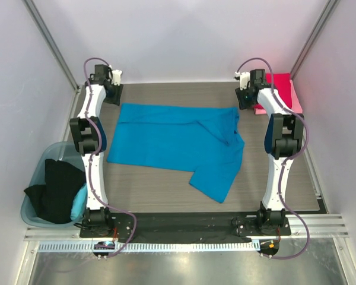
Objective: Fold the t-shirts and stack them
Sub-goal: Fold the tshirt
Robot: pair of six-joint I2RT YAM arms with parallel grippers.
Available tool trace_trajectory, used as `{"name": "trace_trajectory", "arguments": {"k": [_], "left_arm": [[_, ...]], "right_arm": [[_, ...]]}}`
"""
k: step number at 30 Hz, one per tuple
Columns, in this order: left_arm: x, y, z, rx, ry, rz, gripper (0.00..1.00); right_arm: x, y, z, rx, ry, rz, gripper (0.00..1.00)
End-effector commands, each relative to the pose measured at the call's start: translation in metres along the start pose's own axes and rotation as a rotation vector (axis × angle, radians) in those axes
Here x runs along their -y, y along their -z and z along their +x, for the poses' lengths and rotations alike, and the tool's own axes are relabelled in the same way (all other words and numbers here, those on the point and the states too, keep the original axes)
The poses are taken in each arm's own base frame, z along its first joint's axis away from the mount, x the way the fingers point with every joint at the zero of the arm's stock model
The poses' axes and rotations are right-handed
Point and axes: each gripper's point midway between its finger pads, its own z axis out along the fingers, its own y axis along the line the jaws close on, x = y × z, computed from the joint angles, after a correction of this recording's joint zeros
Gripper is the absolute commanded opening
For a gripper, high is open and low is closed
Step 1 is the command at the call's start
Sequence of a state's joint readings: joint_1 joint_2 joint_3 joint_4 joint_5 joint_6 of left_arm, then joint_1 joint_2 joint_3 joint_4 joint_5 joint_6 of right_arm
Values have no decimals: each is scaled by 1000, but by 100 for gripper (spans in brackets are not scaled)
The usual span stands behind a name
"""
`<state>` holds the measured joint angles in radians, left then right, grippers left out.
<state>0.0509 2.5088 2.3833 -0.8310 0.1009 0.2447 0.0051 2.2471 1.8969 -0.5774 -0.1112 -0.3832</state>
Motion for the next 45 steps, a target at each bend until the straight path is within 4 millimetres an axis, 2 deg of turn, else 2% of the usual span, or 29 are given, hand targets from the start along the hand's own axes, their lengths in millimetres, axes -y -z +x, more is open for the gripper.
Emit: {"name": "trace_trajectory", "arguments": {"k": [1,4,6,9,13,15,16,19,22,29,35,37,41,45], "left_arm": [[0,11,-23,69,47,18,46],[3,9,-23,69,54,23,45],[3,11,-27,84,56,17,39],[18,11,-37,112,28,62,36],[38,-2,-27,75,12,111,24],[42,-4,-22,60,18,122,23],[63,-6,-23,53,-1,155,23],[72,-8,-20,42,-3,177,23],[73,-10,-17,32,0,176,22],[70,-18,-6,1,2,160,22],[68,-22,1,-22,-2,143,22],[66,-22,3,-28,-4,135,22],[66,-24,7,-41,-7,133,21],[65,-25,8,-43,-10,128,21]], "right_arm": [[-1,18,-40,104,-18,-14,37],[-6,19,-42,115,-44,-35,36],[-8,23,-48,139,-55,-43,35],[-17,30,-60,163,8,-50,35],[-37,23,-61,130,84,-55,36],[-42,18,-59,116,101,-44,36],[-44,15,-58,109,107,-43,36],[-47,10,-56,97,114,-33,36],[-48,4,-53,80,126,-17,36],[-36,-2,-52,55,144,49,35],[-34,-11,-39,14,141,44,32],[-25,-11,-33,-7,134,81,32],[-23,-11,-29,-15,134,86,31],[-19,-11,-27,-22,130,95,25]]}}
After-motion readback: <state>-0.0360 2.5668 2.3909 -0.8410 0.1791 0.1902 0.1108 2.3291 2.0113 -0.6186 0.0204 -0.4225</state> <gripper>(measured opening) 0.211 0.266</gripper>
